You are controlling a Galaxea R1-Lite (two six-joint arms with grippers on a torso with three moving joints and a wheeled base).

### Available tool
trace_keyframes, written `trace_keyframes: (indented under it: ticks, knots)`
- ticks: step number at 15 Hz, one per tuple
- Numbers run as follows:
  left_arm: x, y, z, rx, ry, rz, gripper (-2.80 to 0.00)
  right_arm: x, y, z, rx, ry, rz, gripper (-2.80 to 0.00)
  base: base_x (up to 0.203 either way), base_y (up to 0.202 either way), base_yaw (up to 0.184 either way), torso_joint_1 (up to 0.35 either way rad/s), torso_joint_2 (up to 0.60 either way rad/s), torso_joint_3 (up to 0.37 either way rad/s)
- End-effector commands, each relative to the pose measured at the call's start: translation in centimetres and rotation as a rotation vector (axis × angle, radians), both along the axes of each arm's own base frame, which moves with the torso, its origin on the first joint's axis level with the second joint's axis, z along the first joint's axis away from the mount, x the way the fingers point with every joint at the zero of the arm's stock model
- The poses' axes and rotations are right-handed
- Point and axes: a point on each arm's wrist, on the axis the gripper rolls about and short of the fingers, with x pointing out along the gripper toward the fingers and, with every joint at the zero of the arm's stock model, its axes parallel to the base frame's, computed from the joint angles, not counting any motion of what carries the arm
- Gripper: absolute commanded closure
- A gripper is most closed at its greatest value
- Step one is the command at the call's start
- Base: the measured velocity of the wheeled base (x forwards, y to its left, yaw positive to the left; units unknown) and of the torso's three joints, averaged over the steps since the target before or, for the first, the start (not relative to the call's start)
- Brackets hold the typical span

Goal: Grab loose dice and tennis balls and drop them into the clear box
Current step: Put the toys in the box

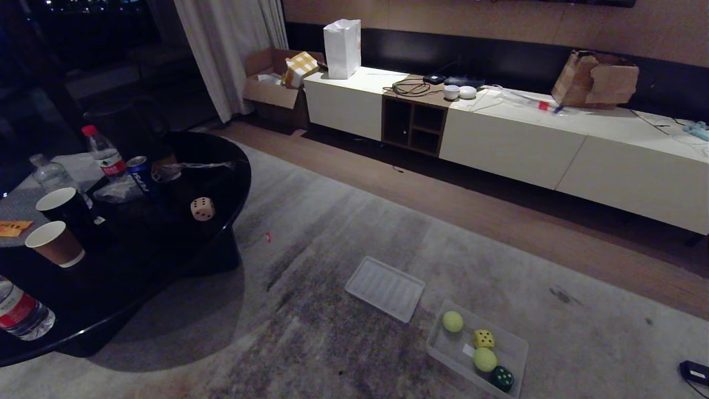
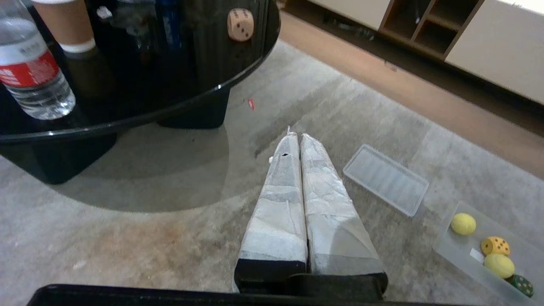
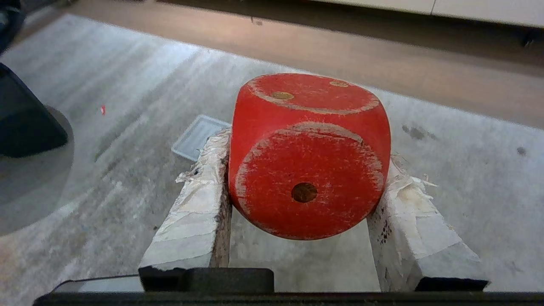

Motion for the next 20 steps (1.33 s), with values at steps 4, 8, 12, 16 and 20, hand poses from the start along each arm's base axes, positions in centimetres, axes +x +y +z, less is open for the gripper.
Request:
trace_keyframes:
  ticks: [4,8,12,16,20]
  knots:
    - [0.02,0.0,-0.03,-0.001,0.002,0.0,0.0,0.02,0.0,0.0,0.001,0.002,0.0,0.0,0.0,0.0,0.0,0.003,0.0,-0.194]
    - [0.02,0.0,-0.03,-0.001,0.002,0.0,0.0,0.01,0.0,0.0,0.002,0.001,0.0,0.0,0.0,0.0,0.0,0.002,0.0,-0.199]
    - [0.02,0.0,-0.03,-0.001,0.002,0.0,0.0,0.01,0.0,0.0,0.001,0.002,0.0,0.0,0.0,0.0,0.0,0.001,0.0,-0.196]
    - [0.02,0.0,-0.03,-0.001,0.002,0.0,0.0,0.01,0.0,0.0,0.0,0.001,0.0,0.0,0.0,0.0,0.0,0.001,0.0,-0.194]
    - [0.02,0.0,-0.03,-0.003,0.002,0.0,0.0,0.01,0.0,0.0,0.0,0.001,0.0,0.0,0.0,0.0,0.0,0.003,0.0,-0.196]
